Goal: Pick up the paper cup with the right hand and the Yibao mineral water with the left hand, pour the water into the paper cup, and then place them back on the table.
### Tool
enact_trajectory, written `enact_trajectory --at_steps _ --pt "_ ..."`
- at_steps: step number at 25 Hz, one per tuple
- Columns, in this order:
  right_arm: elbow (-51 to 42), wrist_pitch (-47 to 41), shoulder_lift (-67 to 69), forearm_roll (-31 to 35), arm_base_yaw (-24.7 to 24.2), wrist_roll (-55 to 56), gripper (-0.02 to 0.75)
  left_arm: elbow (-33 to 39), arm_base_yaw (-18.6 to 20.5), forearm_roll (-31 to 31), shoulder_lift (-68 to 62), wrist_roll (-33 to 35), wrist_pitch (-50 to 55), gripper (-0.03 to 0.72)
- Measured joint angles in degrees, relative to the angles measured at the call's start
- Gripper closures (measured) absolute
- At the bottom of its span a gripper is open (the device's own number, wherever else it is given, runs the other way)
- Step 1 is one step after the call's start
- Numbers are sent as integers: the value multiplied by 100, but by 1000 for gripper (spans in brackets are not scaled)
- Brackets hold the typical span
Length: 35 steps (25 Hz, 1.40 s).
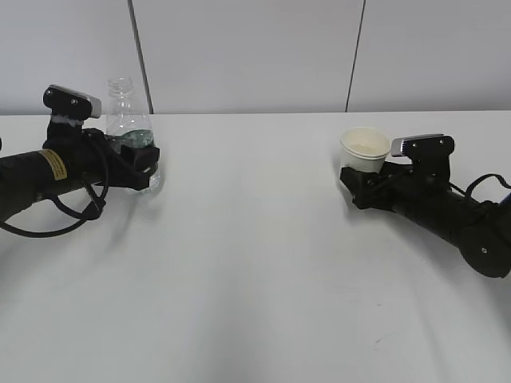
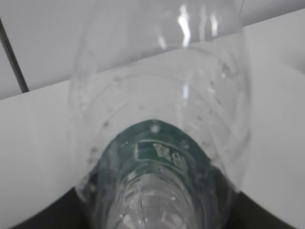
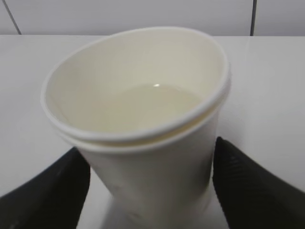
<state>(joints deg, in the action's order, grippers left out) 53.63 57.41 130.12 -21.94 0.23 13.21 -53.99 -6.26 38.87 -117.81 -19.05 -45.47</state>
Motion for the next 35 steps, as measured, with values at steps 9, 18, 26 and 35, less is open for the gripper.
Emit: enact_trajectory --at_steps 9,18,26,35 --pt "-222 45 -26 21 0 0 111 0 0 -57 0 36 0 351" --pt "-951 69 -633 153 0 -46 112 0 0 -92 0 36 0 351" --pt "-1777 162 -1620 162 0 -56 130 -5 0 -98 -64 36 -12 348" --pt "-1988 175 -2296 162 0 -56 143 -5 0 -138 -201 36 -44 295"
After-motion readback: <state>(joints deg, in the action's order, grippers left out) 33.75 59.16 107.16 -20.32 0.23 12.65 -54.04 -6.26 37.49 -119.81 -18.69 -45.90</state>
